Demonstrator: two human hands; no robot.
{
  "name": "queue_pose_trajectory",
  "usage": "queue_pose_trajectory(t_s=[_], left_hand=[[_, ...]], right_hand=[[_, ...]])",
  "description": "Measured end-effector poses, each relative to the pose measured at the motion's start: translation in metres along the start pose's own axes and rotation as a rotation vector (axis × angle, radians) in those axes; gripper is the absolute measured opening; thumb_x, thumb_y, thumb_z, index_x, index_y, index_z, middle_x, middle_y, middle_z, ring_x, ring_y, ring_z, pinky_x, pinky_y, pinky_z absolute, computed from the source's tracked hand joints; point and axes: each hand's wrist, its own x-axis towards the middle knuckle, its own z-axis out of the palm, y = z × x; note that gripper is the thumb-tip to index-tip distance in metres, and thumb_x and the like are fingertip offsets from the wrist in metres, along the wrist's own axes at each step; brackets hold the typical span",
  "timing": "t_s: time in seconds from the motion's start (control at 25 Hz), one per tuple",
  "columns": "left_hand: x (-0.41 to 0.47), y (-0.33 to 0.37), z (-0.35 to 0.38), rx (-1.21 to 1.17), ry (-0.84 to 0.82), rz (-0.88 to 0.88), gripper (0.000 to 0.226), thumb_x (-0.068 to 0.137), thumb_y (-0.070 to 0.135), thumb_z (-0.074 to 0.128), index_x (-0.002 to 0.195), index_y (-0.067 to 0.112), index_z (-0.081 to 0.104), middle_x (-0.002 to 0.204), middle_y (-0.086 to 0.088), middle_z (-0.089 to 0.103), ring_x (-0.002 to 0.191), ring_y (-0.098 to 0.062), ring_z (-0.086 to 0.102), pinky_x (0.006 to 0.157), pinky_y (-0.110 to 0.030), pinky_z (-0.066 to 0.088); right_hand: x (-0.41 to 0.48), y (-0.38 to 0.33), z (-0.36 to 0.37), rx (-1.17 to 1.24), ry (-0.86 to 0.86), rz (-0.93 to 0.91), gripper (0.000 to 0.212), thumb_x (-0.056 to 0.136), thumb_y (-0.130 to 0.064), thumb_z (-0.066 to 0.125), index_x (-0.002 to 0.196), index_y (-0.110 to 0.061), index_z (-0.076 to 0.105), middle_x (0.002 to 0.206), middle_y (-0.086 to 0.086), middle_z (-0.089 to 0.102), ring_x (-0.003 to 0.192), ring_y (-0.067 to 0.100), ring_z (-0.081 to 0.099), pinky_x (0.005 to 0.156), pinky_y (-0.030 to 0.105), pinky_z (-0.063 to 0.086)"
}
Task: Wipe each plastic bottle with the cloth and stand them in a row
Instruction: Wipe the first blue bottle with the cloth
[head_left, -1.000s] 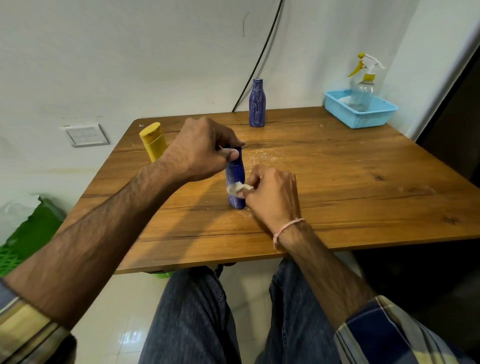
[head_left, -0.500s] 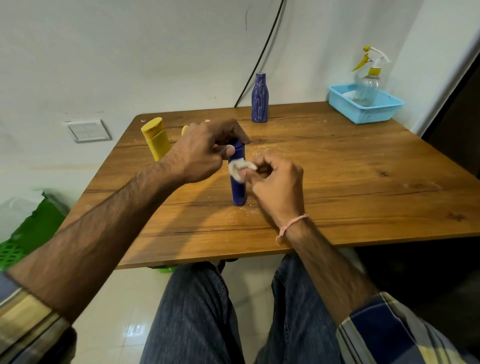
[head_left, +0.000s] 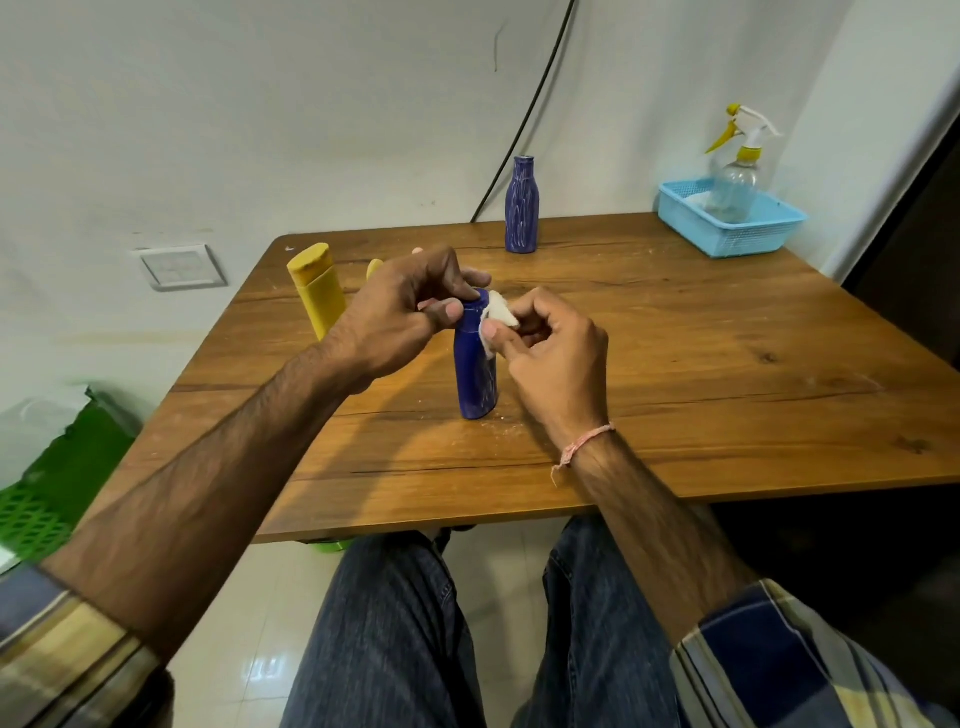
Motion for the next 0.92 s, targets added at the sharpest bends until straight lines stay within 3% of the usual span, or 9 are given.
queue_pose_trajectory(t_s=[0.24,0.44,0.52,0.68,0.8,0.92], left_hand=[[0.001,-0.003,0.002,0.116,0.061,0.047,0.007,0.093,0.003,0.062,0.094,0.008,0.066,0.103,0.0,0.07,0.103,-0.014,0.066,0.091,-0.047,0.058],[-0.001,-0.006,0.002,0.134,0.136,0.027,0.009,0.092,0.003,0.065,0.097,0.008,0.069,0.104,0.002,0.072,0.106,-0.013,0.067,0.093,-0.048,0.057],[-0.002,-0.007,0.003,0.144,0.142,0.036,0.008,0.091,0.003,0.066,0.098,0.007,0.07,0.104,0.003,0.073,0.105,-0.011,0.068,0.092,-0.047,0.058],[-0.001,-0.007,0.003,0.119,0.131,0.049,0.006,0.092,0.007,0.068,0.097,0.007,0.071,0.102,-0.002,0.074,0.102,-0.013,0.07,0.086,-0.044,0.061],[-0.001,-0.008,0.001,0.14,0.128,0.057,0.006,0.092,0.008,0.069,0.097,0.006,0.071,0.101,-0.001,0.074,0.101,-0.013,0.07,0.085,-0.044,0.061],[-0.002,-0.009,0.001,0.147,0.144,0.069,0.01,0.091,0.014,0.07,0.097,0.006,0.07,0.099,0.001,0.074,0.102,-0.014,0.07,0.086,-0.047,0.06]], right_hand=[[0.002,-0.01,0.001,-0.107,0.093,-0.174,0.019,0.086,-0.026,0.077,0.092,-0.012,0.065,0.089,-0.005,0.066,0.075,0.004,0.058,0.061,0.012,0.046],[-0.034,0.014,0.014,-0.18,-0.124,0.006,0.022,0.081,-0.026,0.081,0.077,-0.018,0.061,0.077,-0.008,0.063,0.068,0.008,0.058,0.058,0.031,0.053],[-0.032,0.01,0.011,-0.19,-0.12,0.033,0.022,0.08,-0.029,0.082,0.078,-0.019,0.062,0.077,-0.01,0.064,0.068,0.005,0.059,0.057,0.027,0.051],[0.003,-0.027,0.0,-0.085,0.084,-0.085,0.025,0.083,-0.025,0.08,0.098,-0.015,0.063,0.091,-0.006,0.071,0.079,0.004,0.066,0.062,0.015,0.053],[-0.001,-0.022,0.006,-0.097,0.107,-0.159,0.019,0.085,-0.02,0.078,0.094,-0.012,0.063,0.09,-0.004,0.069,0.081,0.009,0.066,0.064,0.02,0.054],[-0.034,0.012,0.014,-0.149,-0.035,-0.132,0.016,0.084,-0.016,0.077,0.08,-0.015,0.061,0.082,-0.005,0.065,0.076,0.011,0.061,0.064,0.032,0.055]])
